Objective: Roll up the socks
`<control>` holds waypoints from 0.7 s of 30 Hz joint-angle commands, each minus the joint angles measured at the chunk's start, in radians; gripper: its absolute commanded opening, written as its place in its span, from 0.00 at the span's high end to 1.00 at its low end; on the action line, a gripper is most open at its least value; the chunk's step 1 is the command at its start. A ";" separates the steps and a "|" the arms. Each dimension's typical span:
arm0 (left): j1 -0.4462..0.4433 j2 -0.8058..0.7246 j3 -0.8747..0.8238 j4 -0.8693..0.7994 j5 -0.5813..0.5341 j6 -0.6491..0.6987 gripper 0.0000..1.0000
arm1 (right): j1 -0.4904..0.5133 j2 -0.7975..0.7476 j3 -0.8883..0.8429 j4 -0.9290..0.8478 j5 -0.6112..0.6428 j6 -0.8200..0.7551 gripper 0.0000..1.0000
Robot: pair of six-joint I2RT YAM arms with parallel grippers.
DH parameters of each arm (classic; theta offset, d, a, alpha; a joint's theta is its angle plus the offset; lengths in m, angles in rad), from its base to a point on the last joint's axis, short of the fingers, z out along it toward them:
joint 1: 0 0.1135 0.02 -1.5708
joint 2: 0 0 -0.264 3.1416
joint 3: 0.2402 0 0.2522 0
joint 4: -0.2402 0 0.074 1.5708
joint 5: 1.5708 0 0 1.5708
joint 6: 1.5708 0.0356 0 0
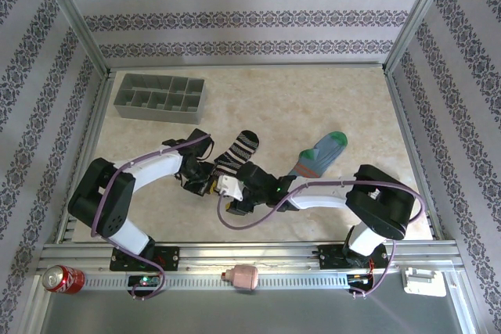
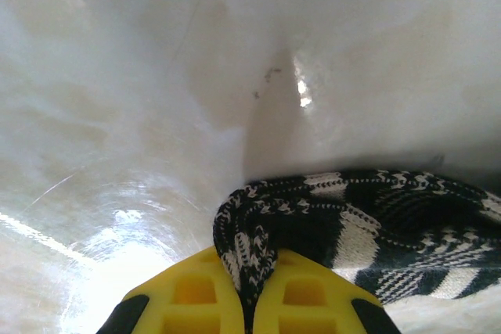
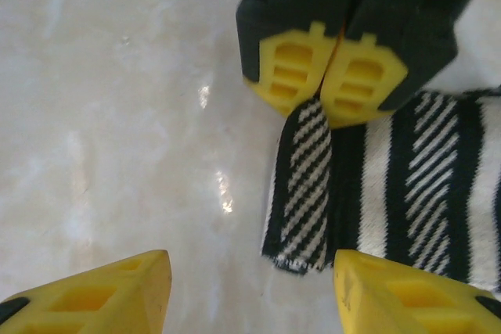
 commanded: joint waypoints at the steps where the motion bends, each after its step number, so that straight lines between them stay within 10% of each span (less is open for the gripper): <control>1: 0.001 0.028 0.021 -0.133 -0.024 -0.078 1.00 | 0.023 0.046 0.034 0.049 0.152 -0.054 0.44; 10: 0.003 0.025 0.006 -0.114 -0.020 -0.082 1.00 | 0.017 0.155 0.129 0.029 0.153 -0.013 0.54; 18: 0.003 -0.003 -0.007 -0.098 -0.017 -0.089 1.00 | -0.013 0.193 0.161 -0.020 0.098 0.071 1.00; 21: 0.005 -0.044 -0.028 -0.072 -0.018 -0.092 0.96 | -0.054 0.201 0.148 -0.056 0.020 0.124 1.00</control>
